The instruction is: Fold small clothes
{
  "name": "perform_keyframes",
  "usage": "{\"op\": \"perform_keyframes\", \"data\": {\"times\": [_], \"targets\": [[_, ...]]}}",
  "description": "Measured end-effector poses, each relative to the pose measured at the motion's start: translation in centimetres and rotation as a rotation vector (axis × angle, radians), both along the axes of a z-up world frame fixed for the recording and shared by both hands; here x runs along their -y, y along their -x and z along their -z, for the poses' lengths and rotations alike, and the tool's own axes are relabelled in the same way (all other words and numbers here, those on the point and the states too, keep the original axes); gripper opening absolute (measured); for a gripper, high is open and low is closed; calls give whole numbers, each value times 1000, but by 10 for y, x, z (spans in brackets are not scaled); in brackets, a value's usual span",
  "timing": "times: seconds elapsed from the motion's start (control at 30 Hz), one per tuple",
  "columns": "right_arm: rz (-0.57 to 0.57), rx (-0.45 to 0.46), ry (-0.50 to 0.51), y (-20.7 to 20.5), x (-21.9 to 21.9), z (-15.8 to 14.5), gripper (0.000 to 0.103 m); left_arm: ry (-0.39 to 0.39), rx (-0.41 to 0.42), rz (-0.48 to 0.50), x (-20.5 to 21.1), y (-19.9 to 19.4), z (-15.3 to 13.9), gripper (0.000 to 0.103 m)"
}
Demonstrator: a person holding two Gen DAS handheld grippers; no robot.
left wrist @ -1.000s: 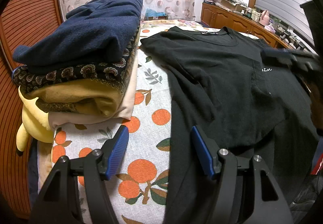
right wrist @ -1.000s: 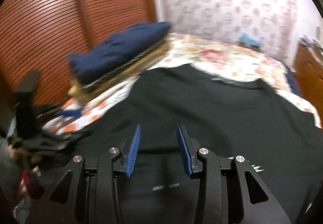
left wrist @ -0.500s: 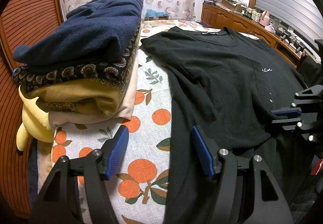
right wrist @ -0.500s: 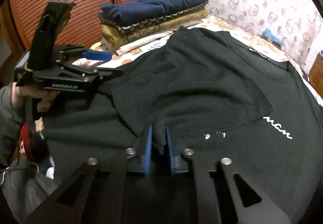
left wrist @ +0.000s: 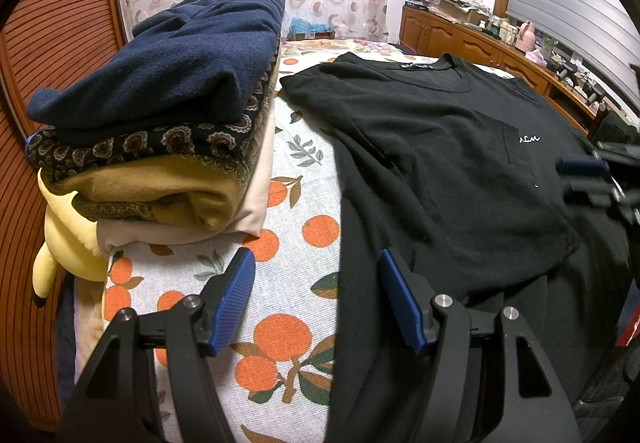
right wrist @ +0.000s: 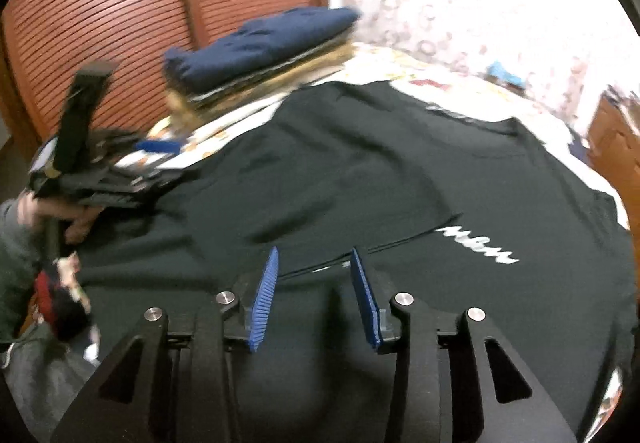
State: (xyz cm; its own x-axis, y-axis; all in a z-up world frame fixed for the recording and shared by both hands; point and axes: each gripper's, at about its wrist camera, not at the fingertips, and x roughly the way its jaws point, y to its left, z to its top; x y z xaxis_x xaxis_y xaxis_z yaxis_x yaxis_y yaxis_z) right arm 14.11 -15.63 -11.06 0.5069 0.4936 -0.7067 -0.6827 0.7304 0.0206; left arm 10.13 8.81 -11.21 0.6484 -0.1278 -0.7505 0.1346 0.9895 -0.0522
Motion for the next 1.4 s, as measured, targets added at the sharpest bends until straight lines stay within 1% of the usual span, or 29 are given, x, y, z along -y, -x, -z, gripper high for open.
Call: {"op": "perform_keyframes", "data": {"times": [0.07, 0.13, 0.17, 0.23, 0.3, 0.33, 0.37, 0.47, 0.53, 0.57, 0.67, 0.77, 0.83, 0.9, 0.93, 0.97, 1.03, 1.17, 1.2, 1.23, 1.27, 1.3, 1.33, 1.4], "targets": [[64, 7, 17, -22, 9, 3, 40, -2, 0, -1, 0, 1, 0, 65], [103, 4, 20, -41, 16, 6, 40, -16, 10, -12, -1, 2, -2, 65], [127, 1, 22, -56, 18, 9, 40, -29, 28, -24, -3, 4, -5, 65], [156, -8, 29, -72, 22, 13, 40, -36, 61, -36, -2, 8, -11, 65], [164, -35, 29, -89, 23, 19, 40, -19, 113, -41, 0, 12, -21, 65], [163, -50, 28, -95, 24, 20, 38, -6, 139, -36, 3, 14, -26, 65], [158, -48, 17, -97, 23, 19, 25, 8, 168, -26, 6, 17, -32, 65], [103, -58, 5, -96, 22, 16, 6, 19, 237, -3, 19, 24, -46, 65], [119, -25, 28, -96, 23, 14, 3, 32, 252, 1, 25, 24, -52, 65], [154, 0, 37, -96, 28, 11, 3, 51, 248, 5, 29, 22, -54, 65], [217, 6, 19, -103, 44, 6, 3, 97, 232, 19, 40, 17, -56, 65], [232, 15, 8, -105, 55, 3, 3, 82, 220, 22, 51, 13, -51, 65], [233, 14, 0, -103, 59, 2, 3, 77, 197, 14, 55, 8, -47, 65], [212, 5, -30, -100, 58, 0, 5, 85, 164, 16, 59, 2, -43, 65], [200, -7, -40, -99, 57, -1, 11, 81, 158, 17, 61, 2, -41, 65], [192, -18, -40, -100, 53, 1, 22, 70, 152, 13, 63, 1, -39, 65], [172, -34, -35, -100, 46, 4, 24, 63, 142, 8, 66, 0, -36, 65], [142, -64, 6, -103, 32, 16, 24, 66, 126, 14, 70, 1, -34, 65], [132, -67, 21, -103, 29, 19, 23, 65, 128, 15, 70, 2, -35, 65], [118, -50, 27, -99, 28, 20, 15, 64, 130, 16, 70, 2, -35, 65], [99, -57, 24, -98, 26, 20, 6, 65, 132, 16, 71, 3, -36, 65], [76, -60, 21, -96, 25, 19, 6, 66, 133, 16, 71, 3, -35, 65], [67, -53, 24, -94, 24, 18, 1, 66, 134, 15, 71, 3, -35, 65], [61, -21, 25, -90, 27, 13, 0, 66, 133, 15, 70, 4, -34, 65]]}}
